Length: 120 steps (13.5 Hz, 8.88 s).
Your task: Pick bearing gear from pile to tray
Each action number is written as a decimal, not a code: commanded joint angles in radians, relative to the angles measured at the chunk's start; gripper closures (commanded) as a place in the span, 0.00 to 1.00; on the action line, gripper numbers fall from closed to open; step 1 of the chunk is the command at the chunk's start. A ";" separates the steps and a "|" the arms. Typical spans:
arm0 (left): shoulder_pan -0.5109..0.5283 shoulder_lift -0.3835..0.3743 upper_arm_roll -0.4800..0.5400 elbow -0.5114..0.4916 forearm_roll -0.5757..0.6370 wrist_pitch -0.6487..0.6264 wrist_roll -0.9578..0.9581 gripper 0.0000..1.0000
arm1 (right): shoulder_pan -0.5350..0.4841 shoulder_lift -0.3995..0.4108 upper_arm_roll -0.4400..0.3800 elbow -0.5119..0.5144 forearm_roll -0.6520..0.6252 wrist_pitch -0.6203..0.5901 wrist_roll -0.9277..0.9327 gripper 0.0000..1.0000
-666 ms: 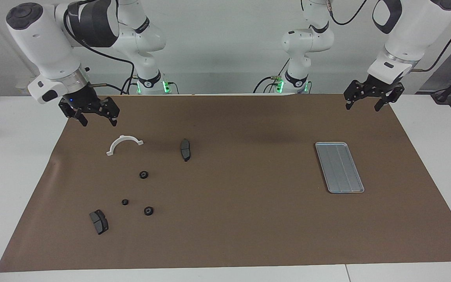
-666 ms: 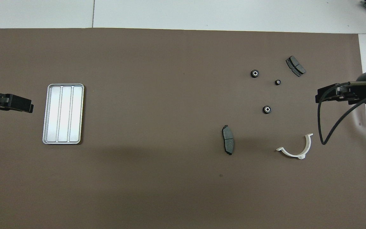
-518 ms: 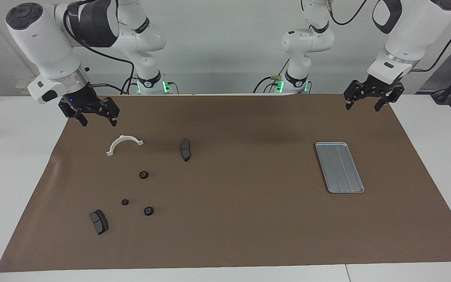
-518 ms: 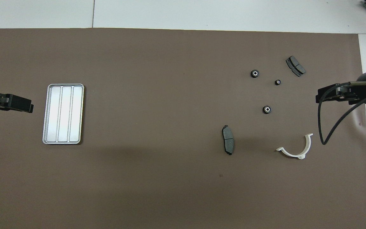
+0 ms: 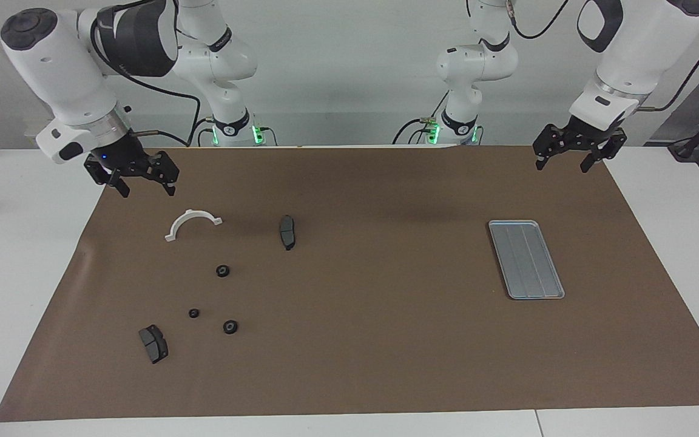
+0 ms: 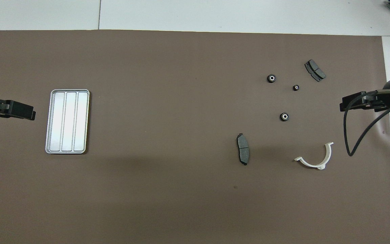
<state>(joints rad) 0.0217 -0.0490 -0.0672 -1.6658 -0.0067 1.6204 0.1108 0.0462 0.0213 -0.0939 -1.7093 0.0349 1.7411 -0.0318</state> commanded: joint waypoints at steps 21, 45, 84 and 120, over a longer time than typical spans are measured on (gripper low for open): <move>0.009 -0.017 0.000 -0.017 -0.009 0.001 0.010 0.00 | 0.143 0.339 0.002 -0.213 -0.007 0.577 -0.005 0.00; 0.009 -0.017 0.000 -0.017 -0.009 0.001 0.010 0.00 | 0.136 0.312 0.002 -0.266 -0.012 0.509 0.107 0.63; -0.129 0.113 -0.011 -0.193 -0.009 0.483 -0.306 0.00 | 0.771 0.651 0.074 0.270 -0.041 0.830 0.426 1.00; -0.391 0.324 -0.008 -0.399 0.004 0.760 -0.714 0.38 | -0.032 0.546 0.069 0.166 -0.104 0.345 0.075 0.55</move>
<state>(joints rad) -0.3499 0.3110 -0.0915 -2.0247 -0.0088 2.3512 -0.5860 0.0287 0.5958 -0.0385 -1.5076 -0.0434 2.0761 0.0645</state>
